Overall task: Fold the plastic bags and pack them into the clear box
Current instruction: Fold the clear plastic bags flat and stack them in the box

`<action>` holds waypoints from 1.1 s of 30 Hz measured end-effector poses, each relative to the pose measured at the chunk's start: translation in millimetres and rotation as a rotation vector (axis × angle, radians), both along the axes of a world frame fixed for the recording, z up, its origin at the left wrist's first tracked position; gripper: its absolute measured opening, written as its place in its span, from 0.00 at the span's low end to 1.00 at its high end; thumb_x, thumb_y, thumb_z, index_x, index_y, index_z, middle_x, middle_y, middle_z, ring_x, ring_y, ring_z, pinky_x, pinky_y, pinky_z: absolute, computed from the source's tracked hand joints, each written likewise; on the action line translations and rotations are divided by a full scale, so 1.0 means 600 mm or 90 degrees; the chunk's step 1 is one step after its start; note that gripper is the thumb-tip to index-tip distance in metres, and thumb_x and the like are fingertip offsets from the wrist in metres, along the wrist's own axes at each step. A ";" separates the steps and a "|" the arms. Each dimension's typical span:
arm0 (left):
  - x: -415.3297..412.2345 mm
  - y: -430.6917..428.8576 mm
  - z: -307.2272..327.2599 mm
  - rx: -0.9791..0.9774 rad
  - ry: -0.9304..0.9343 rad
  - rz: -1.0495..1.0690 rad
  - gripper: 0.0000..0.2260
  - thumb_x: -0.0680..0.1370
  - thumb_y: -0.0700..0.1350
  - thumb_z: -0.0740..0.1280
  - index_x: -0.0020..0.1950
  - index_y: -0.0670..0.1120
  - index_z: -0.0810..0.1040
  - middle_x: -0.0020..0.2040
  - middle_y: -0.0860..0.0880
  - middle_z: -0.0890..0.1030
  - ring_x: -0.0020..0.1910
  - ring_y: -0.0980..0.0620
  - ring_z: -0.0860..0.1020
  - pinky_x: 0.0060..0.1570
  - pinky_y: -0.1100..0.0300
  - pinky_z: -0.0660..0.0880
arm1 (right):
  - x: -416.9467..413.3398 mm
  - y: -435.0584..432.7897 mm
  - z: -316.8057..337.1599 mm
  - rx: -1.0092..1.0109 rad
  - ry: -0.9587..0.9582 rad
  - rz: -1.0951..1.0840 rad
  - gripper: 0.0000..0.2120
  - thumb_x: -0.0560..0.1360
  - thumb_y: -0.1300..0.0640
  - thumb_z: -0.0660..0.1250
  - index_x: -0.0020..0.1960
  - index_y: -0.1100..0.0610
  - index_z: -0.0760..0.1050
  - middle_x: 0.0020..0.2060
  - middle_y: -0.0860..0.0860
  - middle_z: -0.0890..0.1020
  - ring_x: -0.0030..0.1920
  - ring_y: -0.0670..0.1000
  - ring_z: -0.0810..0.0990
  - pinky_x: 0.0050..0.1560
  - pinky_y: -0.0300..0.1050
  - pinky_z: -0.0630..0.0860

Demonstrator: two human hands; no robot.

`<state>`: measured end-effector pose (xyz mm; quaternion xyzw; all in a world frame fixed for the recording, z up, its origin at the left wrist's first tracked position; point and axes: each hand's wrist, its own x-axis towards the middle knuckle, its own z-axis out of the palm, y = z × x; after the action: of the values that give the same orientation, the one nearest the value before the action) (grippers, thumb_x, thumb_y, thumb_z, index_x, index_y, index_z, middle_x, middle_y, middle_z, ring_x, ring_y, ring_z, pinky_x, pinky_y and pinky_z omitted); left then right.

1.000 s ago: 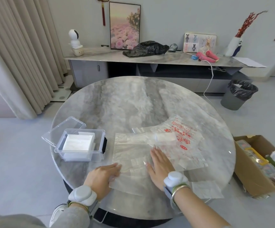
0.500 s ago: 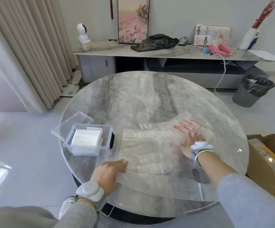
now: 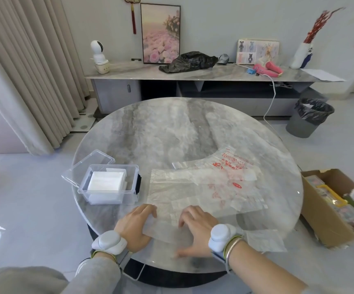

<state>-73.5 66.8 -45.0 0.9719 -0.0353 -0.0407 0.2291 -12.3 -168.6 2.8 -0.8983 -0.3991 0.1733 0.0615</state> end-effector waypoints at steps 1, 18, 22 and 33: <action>0.001 0.002 -0.002 0.001 0.011 -0.011 0.15 0.70 0.50 0.65 0.55 0.60 0.69 0.69 0.63 0.67 0.67 0.58 0.70 0.57 0.57 0.74 | -0.003 -0.001 -0.004 -0.016 -0.014 0.010 0.38 0.60 0.26 0.66 0.58 0.52 0.68 0.62 0.48 0.66 0.62 0.50 0.65 0.59 0.47 0.69; 0.003 -0.015 -0.002 -0.127 -0.072 0.252 0.07 0.77 0.54 0.69 0.49 0.52 0.81 0.49 0.57 0.82 0.49 0.54 0.80 0.50 0.57 0.77 | 0.022 -0.033 0.011 -0.034 -0.045 -0.078 0.14 0.77 0.46 0.59 0.60 0.51 0.71 0.58 0.47 0.76 0.58 0.52 0.75 0.52 0.43 0.68; 0.012 -0.021 -0.003 -0.200 -0.086 0.292 0.08 0.77 0.51 0.69 0.39 0.57 0.75 0.44 0.55 0.82 0.42 0.52 0.80 0.45 0.57 0.77 | 0.050 -0.056 0.019 -0.027 -0.019 -0.185 0.12 0.78 0.42 0.59 0.53 0.48 0.73 0.53 0.47 0.80 0.54 0.54 0.78 0.49 0.43 0.71; 0.021 -0.026 -0.015 -0.261 -0.160 0.341 0.10 0.76 0.56 0.69 0.37 0.55 0.81 0.35 0.55 0.79 0.41 0.57 0.75 0.39 0.61 0.70 | 0.087 -0.077 0.006 0.042 0.049 -0.353 0.13 0.73 0.38 0.66 0.36 0.44 0.71 0.34 0.40 0.76 0.41 0.48 0.77 0.37 0.40 0.67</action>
<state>-61.1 51.2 -53.9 0.8782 0.1850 0.1483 0.4154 39.6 -215.0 6.7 -0.9634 -0.1409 0.1709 0.1512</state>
